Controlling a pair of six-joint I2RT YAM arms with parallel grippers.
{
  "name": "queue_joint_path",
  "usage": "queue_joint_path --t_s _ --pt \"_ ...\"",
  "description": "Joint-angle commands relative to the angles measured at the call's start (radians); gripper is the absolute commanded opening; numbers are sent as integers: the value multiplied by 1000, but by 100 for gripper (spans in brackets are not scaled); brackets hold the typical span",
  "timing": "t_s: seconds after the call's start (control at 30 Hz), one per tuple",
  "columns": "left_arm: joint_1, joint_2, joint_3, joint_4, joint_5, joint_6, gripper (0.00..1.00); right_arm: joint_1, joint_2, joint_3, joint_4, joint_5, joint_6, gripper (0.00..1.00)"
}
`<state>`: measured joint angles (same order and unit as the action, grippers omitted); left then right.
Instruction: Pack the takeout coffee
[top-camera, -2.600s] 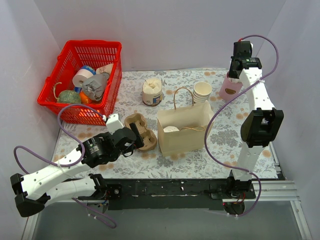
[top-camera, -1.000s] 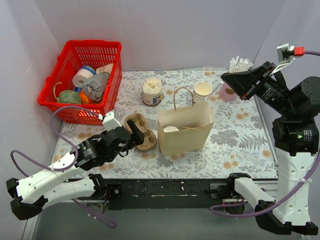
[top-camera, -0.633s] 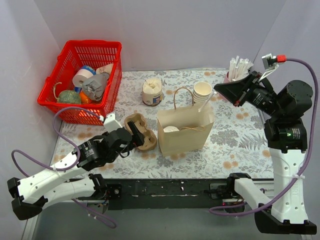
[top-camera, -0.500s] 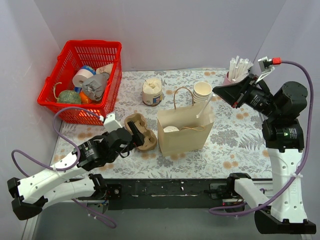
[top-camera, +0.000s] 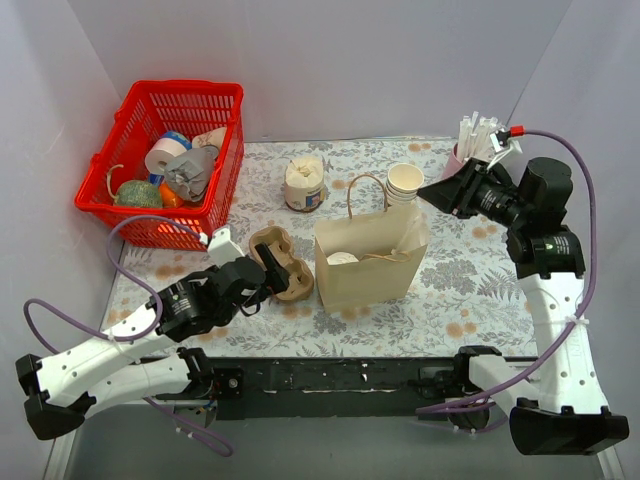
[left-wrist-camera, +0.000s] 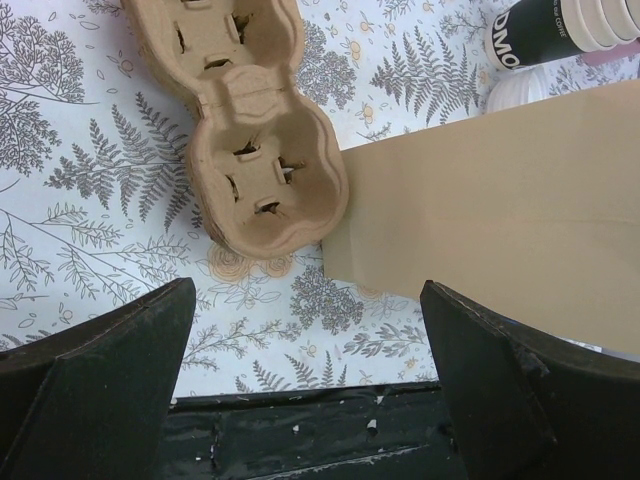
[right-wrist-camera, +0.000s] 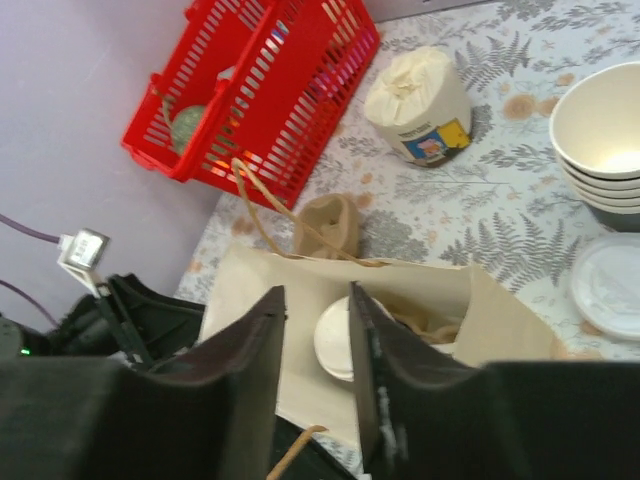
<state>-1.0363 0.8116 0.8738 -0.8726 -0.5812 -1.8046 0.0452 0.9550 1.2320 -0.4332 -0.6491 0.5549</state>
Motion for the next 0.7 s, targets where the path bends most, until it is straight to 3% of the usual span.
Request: queue_joint_path --t_s 0.0,0.13,0.23,0.43,0.67 --pt "4 9 -10 -8 -3 -7 98 -2 22 1 -65 26 -56 60" --pt "2 15 -9 -12 0 -9 98 -2 22 0 -41 25 -41 74" --pt "2 9 -4 -19 -3 -12 98 -2 25 14 -36 49 -55 76" --pt "2 23 16 -72 -2 -44 98 -7 94 70 -130 265 -122 86" --pt "2 35 -2 -59 27 -58 98 -36 137 -23 -147 509 -153 96"
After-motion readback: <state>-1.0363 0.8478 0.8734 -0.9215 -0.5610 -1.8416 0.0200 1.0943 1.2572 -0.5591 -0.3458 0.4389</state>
